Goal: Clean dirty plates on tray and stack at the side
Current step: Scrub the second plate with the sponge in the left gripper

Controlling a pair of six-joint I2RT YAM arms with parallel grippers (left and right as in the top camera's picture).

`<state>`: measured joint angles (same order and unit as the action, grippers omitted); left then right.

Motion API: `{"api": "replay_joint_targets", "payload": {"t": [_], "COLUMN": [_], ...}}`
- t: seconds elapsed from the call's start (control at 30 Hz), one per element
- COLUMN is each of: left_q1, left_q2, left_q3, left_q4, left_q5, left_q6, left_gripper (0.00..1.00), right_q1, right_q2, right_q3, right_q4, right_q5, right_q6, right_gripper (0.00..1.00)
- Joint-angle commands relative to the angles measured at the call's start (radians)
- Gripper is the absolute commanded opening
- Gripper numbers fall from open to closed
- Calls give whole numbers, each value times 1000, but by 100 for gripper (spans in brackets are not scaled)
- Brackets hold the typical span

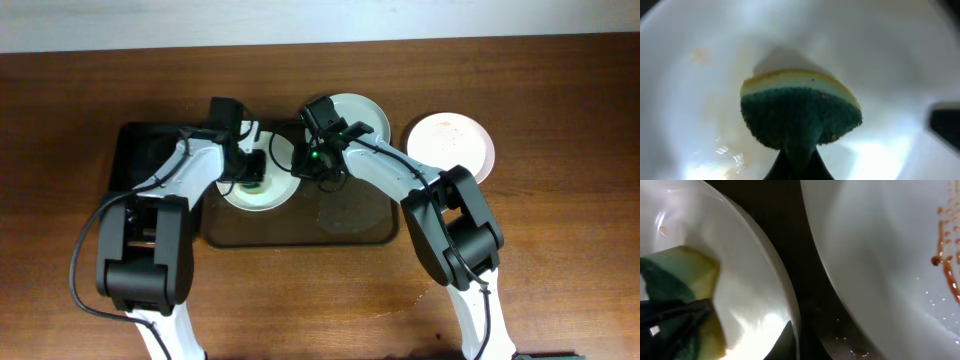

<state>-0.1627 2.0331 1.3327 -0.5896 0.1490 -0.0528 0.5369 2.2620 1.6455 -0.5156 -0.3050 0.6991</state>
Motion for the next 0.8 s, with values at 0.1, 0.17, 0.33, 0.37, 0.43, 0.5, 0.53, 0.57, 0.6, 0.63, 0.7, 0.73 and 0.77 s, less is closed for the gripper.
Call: {"api": "replay_joint_targets", "payload": {"t": [0.1, 0.17, 0.33, 0.37, 0.43, 0.5, 0.53, 0.57, 0.6, 0.63, 0.7, 0.73, 0.77], "left_q1": [-17, -13, 16, 18, 17, 14, 15, 15, 15, 16, 15, 16, 17], "left_q2": [85, 85, 85, 85, 85, 85, 85, 85, 85, 85, 85, 85, 85], "left_q3": [-59, -59, -59, -59, -59, -59, -59, -58, -58, -58, -58, -58, -58], "left_q4": [188, 241, 139, 74, -45, -140, -161, -154, -142, -126, -65, -19, 23], "left_q5": [-172, -286, -393, -392, -350, -259, -142, -20, 101, 208, 281, 272, 251], "left_q6": [0, 0, -79, -112, -122, -111, -37, 52, 132, 187, 202, 200, 188], "left_gripper": [1, 1, 1, 1, 1, 1, 1, 1, 1, 1, 1, 1, 1], "right_q1": [-15, -15, -15, -15, -15, -15, -15, -15, -15, -15, -15, -15, -15], "right_q2": [21, 21, 21, 21, 21, 21, 21, 21, 21, 21, 21, 21, 21], "right_q3": [10, 10, 10, 10, 10, 10, 10, 10, 10, 10, 10, 10, 10], "right_q4": [-4, -4, -4, -4, -3, -3, -3, -3, -3, -4, -4, -4, -4], "right_q5": [-2, -2, -2, -2, -3, -7, -10, -10, -10, -10, -10, -10, -10], "right_q6": [-2, -2, -3, -3, -3, -3, -2, -2, -3, -3, -3, -3, -3], "right_gripper": [4, 4, 4, 4, 4, 4, 4, 4, 4, 4, 4, 4, 4]}}
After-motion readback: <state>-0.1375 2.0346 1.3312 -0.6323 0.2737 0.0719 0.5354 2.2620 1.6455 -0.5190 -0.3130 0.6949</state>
